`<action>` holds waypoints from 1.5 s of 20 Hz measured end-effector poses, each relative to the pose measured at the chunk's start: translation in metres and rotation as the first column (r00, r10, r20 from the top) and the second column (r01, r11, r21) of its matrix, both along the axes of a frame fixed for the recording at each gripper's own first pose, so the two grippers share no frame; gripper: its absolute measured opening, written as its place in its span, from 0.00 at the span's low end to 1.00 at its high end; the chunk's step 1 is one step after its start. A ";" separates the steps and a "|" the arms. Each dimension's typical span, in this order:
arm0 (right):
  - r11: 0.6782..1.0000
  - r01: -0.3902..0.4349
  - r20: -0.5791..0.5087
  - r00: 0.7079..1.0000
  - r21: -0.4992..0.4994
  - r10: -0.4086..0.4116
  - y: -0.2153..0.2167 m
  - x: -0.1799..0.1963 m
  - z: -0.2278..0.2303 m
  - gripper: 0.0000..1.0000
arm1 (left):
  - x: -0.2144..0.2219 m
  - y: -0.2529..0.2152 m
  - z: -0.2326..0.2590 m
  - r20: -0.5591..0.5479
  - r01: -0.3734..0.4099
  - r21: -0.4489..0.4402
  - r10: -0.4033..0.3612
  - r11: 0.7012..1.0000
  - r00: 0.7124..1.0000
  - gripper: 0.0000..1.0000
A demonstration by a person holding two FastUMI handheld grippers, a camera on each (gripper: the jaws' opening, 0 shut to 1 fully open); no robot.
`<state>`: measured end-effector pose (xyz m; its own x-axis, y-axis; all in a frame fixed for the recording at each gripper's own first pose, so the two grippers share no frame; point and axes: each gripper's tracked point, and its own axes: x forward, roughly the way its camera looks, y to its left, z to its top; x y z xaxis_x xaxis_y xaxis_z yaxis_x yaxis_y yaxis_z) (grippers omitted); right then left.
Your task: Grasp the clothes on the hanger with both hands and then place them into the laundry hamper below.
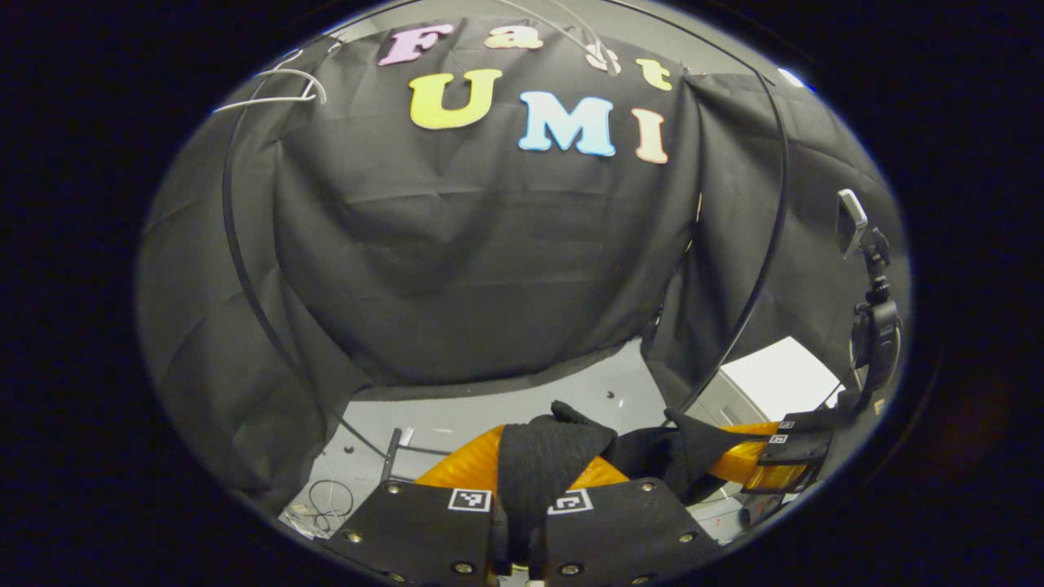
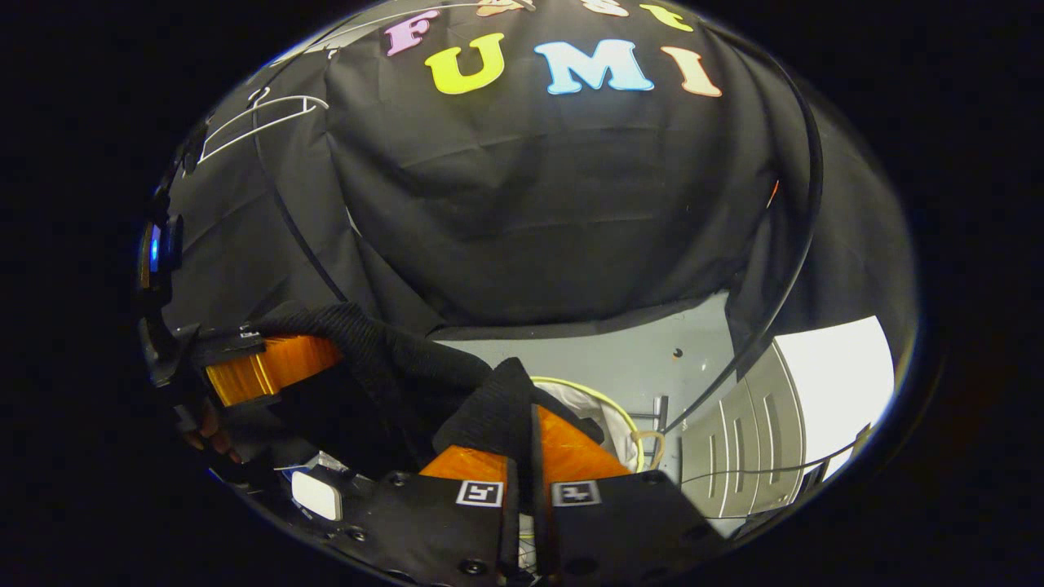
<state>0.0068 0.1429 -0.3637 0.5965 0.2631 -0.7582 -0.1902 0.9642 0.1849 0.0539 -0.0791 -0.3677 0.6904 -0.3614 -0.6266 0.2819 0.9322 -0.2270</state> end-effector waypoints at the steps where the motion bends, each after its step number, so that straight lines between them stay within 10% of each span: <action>1: 1.000 -0.002 -0.013 1.000 -0.012 0.002 -0.003 -0.005 -0.002 0.10 | -0.006 0.003 -0.005 -0.018 0.002 0.013 -0.002 1.000 1.000 0.14; 7: 0.997 -0.028 -0.066 0.998 -0.069 0.024 -0.013 -0.023 -0.015 0.26 | -0.025 0.021 -0.018 -0.076 0.014 0.074 -0.009 0.997 0.997 0.29; 11: 0.998 -0.035 -0.018 0.999 -0.045 0.034 -0.005 -0.021 0.009 0.78 | -0.035 0.035 -0.009 -0.065 0.012 0.087 -0.007 0.996 0.998 0.87; 12: 0.998 -0.041 0.001 0.999 -0.052 0.041 -0.004 -0.019 0.016 0.95 | -0.035 0.039 -0.004 -0.055 0.007 0.093 -0.002 0.996 0.998 0.87; 22: 0.998 0.052 0.227 0.973 -0.020 -0.046 -0.024 -0.006 0.103 0.98 | -0.027 0.076 0.090 0.140 -0.074 0.050 0.067 0.996 0.988 0.87; 30: 0.992 0.130 0.449 0.886 -0.003 -0.115 -0.071 -0.005 0.208 0.98 | -0.018 0.104 0.201 0.342 -0.183 -0.018 0.178 0.983 0.923 0.87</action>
<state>0.0022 0.0720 -0.1557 0.8998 0.1462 -0.4110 -0.1256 0.9891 0.0770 0.0363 0.0246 -0.1667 0.9160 -0.2030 -0.3461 0.1662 0.9771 -0.1332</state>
